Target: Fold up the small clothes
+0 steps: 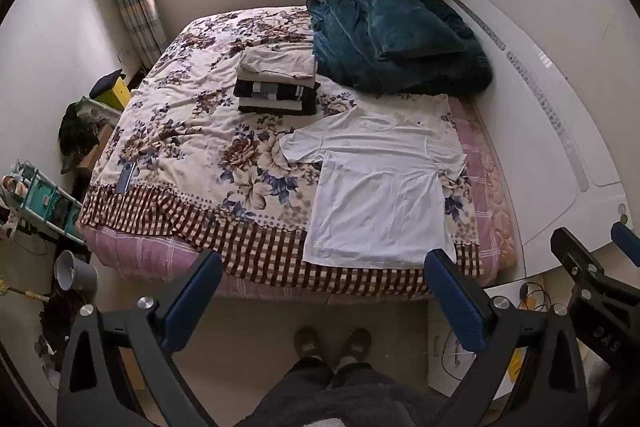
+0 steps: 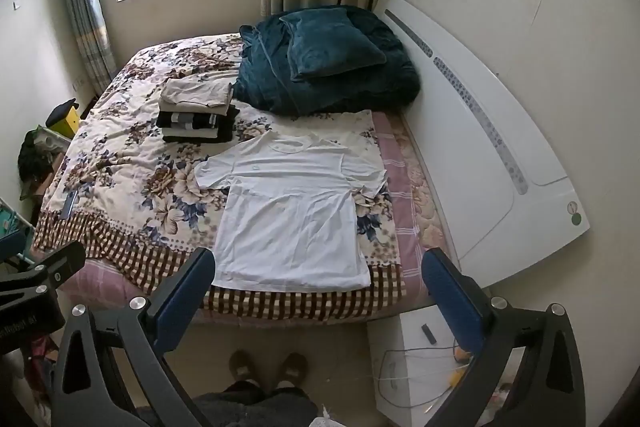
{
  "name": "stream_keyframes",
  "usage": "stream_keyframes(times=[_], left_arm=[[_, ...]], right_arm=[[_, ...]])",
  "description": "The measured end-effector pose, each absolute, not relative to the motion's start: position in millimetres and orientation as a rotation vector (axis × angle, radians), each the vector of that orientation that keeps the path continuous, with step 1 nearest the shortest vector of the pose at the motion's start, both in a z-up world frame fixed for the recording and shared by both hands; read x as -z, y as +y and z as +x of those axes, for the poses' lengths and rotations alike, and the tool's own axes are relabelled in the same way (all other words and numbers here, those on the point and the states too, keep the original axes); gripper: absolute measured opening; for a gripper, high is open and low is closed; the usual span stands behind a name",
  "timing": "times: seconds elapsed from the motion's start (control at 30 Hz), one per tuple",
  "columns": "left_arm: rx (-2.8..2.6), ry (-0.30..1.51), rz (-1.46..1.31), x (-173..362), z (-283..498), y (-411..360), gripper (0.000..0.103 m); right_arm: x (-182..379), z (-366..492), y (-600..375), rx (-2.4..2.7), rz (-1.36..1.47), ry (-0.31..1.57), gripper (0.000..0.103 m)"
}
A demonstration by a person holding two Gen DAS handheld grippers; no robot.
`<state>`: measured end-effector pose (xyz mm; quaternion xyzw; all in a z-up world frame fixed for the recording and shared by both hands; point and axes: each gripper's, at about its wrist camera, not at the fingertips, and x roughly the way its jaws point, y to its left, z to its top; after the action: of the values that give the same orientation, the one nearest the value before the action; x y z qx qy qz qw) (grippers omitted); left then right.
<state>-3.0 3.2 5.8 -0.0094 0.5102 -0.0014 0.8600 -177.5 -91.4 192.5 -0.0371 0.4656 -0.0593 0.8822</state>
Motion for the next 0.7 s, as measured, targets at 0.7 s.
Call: stream_keyframes(times=[0.7], left_arm=[[0.009,1.065,-0.031,-20.8,7.8,5.5,0.103]], right_arm=[[-207.6,-172.0,-81.4,0.120,-0.084,0.970,0.103]])
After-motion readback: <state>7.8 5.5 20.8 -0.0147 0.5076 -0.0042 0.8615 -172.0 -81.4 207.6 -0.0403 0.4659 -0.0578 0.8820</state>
